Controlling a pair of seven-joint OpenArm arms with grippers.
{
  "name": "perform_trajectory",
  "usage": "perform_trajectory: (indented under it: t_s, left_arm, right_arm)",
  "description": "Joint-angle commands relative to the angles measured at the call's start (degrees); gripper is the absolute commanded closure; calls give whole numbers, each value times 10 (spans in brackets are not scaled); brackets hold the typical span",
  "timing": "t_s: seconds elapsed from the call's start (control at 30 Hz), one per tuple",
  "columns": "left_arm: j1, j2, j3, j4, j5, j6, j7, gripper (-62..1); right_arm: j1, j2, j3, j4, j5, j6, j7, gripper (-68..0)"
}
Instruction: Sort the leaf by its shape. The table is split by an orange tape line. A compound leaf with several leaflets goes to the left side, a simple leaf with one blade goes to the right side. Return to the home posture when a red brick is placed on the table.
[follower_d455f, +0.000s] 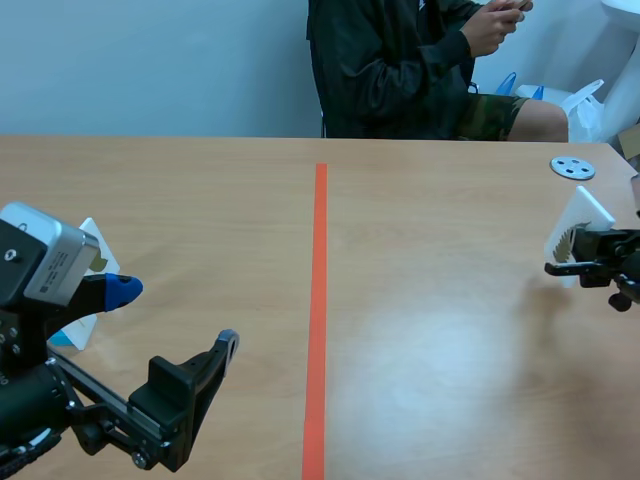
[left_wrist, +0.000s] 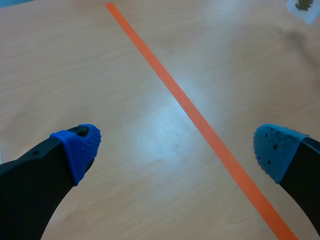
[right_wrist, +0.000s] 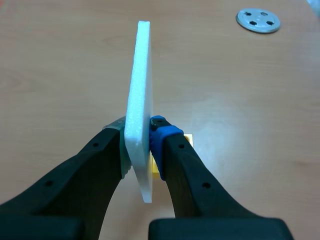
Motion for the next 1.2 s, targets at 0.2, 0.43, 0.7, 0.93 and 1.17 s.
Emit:
perform_trajectory:
  t_s: [0.2, 0.43, 0.7, 0.93, 1.17]
  left_arm:
    - [0, 1, 0, 16, -3, -1, -10, -623]
    - [0, 1, 0, 16, -3, -1, -10, -623]
    - [0, 1, 0, 16, -3, -1, -11, -623]
    - [0, 1, 0, 16, -3, -1, -11, -623]
    - [0, 1, 0, 16, -3, -1, -11, -623]
  right_arm:
    - [14, -10, 4, -7, 7, -11, 11, -15]
    - [12, -15, 4, -7, 9, -13, -2, -88]
    - [4, -15, 4, -7, 9, -13, 2, -230]
    - [4, -14, 6, 17, 9, -13, 29, -455]
    - [-6, -14, 7, 87, 29, -12, -18, -563]
